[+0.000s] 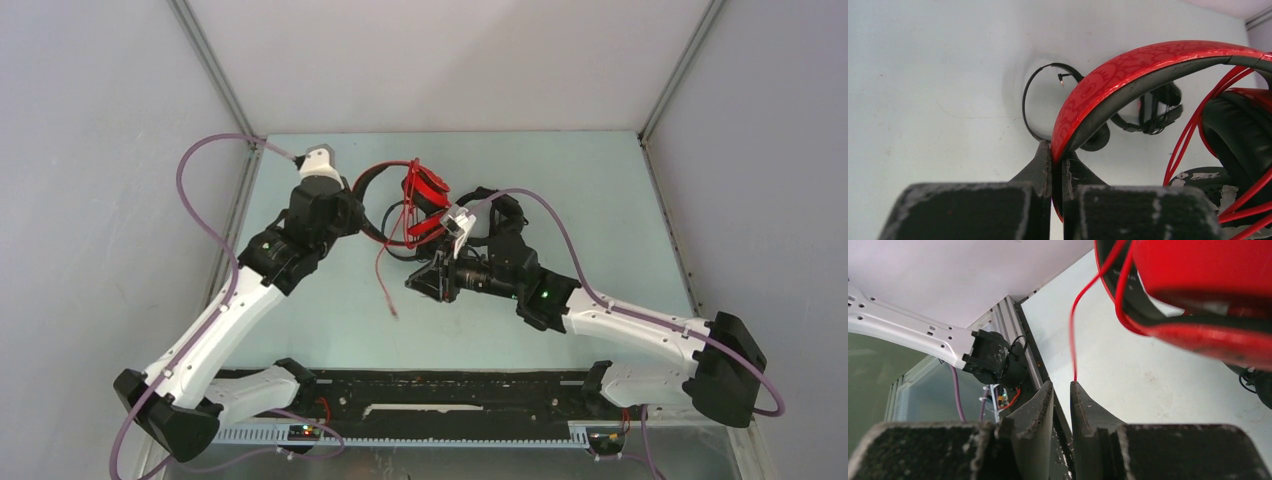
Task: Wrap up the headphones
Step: Wrap the headphones cable around the headphones.
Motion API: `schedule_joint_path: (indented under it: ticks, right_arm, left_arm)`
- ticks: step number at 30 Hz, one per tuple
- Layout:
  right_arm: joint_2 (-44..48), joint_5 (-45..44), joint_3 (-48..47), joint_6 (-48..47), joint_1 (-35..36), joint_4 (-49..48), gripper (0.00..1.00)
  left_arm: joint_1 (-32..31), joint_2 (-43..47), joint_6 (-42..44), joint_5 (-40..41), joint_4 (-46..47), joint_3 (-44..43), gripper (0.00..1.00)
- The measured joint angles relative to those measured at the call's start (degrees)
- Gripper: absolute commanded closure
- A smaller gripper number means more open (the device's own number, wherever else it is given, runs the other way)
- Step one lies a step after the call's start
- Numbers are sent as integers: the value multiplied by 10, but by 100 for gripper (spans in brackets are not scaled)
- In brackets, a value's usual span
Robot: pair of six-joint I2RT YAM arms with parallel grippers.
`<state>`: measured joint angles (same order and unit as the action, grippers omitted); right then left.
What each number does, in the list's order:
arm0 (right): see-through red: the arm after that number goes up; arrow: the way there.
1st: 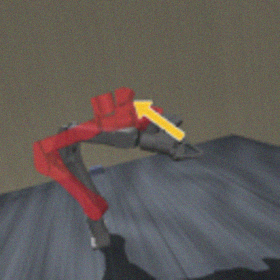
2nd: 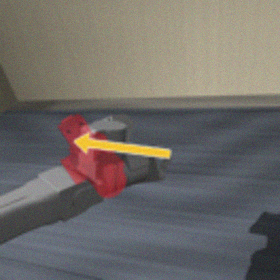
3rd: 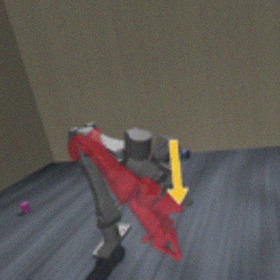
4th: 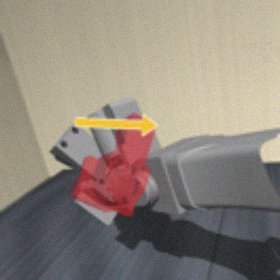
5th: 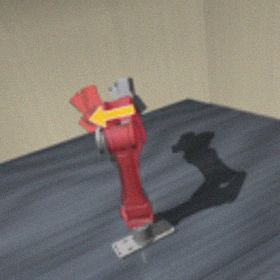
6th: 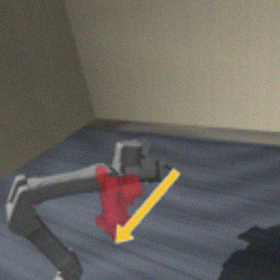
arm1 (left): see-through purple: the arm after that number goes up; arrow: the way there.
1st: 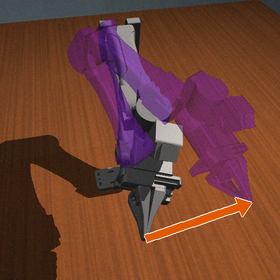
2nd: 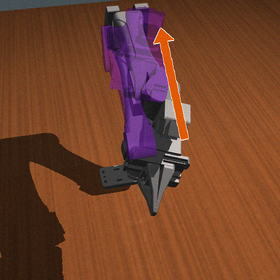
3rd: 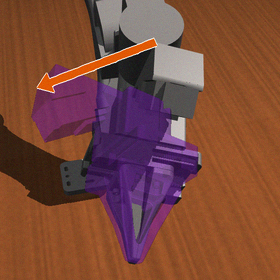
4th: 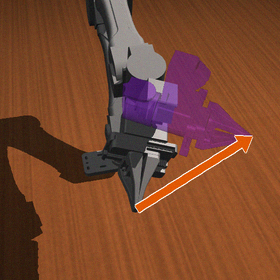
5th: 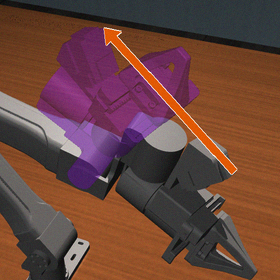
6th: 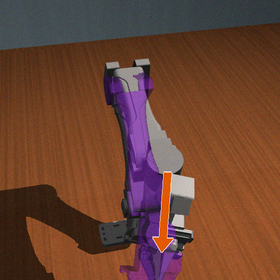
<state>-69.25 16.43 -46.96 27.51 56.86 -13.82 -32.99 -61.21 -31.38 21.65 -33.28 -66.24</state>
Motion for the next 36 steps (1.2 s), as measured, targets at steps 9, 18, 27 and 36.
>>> schedule_joint_path:
  ticks: [9,18,27,36]
  right_arm:
    - [0,-15,40,-32,9,-62,73]
    - [0,-48,161,-118,17,-264,48]
    - [-31,-75,195,-239,18,-466,40]
    - [-67,-92,195,-305,18,-577,44]
  left_arm:
    - [9,13,-29,-37,14,-27,100]
    - [9,17,-25,-59,22,-50,100]
    - [9,15,-26,-100,10,-113,100]
    - [9,16,-26,-121,4,-133,100]
